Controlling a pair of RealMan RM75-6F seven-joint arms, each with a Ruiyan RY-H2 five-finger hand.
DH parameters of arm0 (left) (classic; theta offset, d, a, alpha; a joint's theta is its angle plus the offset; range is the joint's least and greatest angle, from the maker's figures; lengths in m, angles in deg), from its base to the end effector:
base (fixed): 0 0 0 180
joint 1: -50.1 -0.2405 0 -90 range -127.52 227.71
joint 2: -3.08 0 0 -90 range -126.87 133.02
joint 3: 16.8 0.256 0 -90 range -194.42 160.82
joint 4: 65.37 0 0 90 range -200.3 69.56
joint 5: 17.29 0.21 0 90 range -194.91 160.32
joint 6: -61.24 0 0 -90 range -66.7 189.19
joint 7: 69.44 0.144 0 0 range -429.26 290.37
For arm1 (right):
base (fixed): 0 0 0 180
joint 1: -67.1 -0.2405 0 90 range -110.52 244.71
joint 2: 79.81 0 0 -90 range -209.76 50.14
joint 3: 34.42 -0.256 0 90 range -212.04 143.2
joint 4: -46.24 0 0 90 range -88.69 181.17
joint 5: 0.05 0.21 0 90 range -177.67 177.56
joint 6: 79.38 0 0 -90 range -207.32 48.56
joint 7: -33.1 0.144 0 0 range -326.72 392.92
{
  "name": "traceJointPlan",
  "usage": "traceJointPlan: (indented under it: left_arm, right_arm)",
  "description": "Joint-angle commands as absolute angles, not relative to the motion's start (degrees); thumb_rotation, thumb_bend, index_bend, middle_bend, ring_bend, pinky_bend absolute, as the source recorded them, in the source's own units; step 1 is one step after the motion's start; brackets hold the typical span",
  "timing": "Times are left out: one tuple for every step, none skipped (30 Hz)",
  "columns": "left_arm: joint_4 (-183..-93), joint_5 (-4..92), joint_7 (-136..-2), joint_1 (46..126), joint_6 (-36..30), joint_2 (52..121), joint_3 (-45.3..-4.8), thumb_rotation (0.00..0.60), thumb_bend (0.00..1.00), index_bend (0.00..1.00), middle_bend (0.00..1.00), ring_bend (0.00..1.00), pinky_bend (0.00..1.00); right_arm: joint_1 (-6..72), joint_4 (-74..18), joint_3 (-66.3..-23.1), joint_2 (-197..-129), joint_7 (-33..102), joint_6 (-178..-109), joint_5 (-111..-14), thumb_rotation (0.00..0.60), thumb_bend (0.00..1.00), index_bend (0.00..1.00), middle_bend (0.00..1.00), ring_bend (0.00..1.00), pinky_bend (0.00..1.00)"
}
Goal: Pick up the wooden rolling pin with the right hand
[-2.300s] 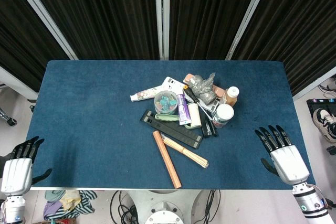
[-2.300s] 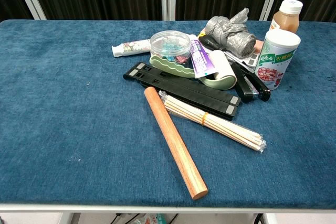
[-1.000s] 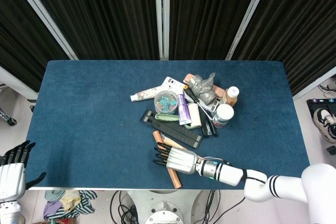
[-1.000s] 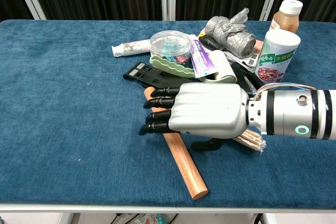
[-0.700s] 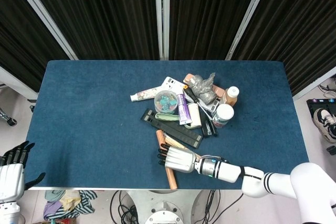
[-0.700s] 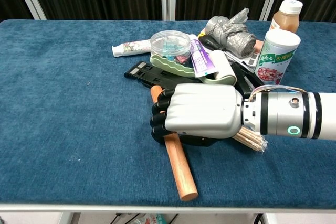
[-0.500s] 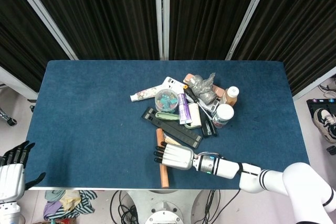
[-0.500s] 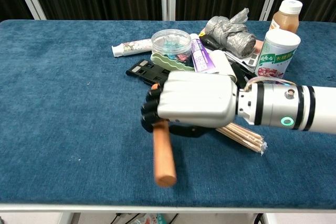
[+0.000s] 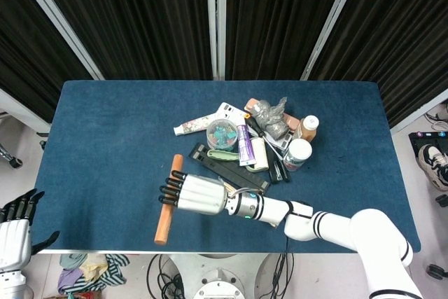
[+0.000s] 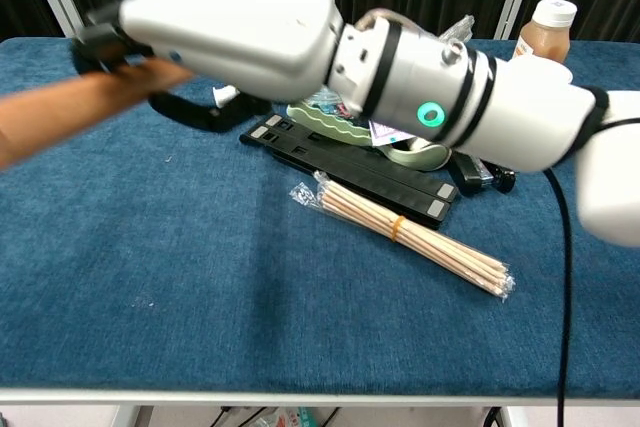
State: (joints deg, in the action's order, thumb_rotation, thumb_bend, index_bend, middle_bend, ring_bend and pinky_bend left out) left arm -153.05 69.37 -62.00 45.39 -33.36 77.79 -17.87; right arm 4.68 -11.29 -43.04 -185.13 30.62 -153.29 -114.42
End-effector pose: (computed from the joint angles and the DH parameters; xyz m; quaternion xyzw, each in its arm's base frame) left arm -0.3252 0.1207 0.1240 -0.5420 -0.3877 -0.3655 0.6499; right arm 0.0167 -0.3153 -0.0619 0.7877 0.0691 0.5856 0.1785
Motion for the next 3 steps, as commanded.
traceJointPlan:
  left_arm:
    - [-152.7,69.2,-62.3,45.3,-33.3,77.9,-17.9,0.600,0.07,0.18,0.13,0.14,0.18]
    - [-152.5,69.1,-62.4,45.4,-33.1,77.9,-17.9,0.600,0.07,0.18,0.13,0.14,0.18]
    - [-152.4,69.1,-62.6,45.4,-33.0,77.9,-18.0,0.600,0.07,0.18,0.13,0.14,0.18]
  right_arm:
    - [3.7,-11.3,-43.6,-185.2,29.8,-153.4,-113.8,0.600,0.73,0.84,0.63,0.45,0.42]
    - [3.5,-11.3,-43.6,-185.2,29.6,-153.2,-113.6,0.600,0.73,0.84,0.63,0.45,0.42]
    - [3.3,-11.3,-43.5,-185.2,29.4,-152.9,-113.3,0.600,0.73,0.84,0.63,0.45,0.42]
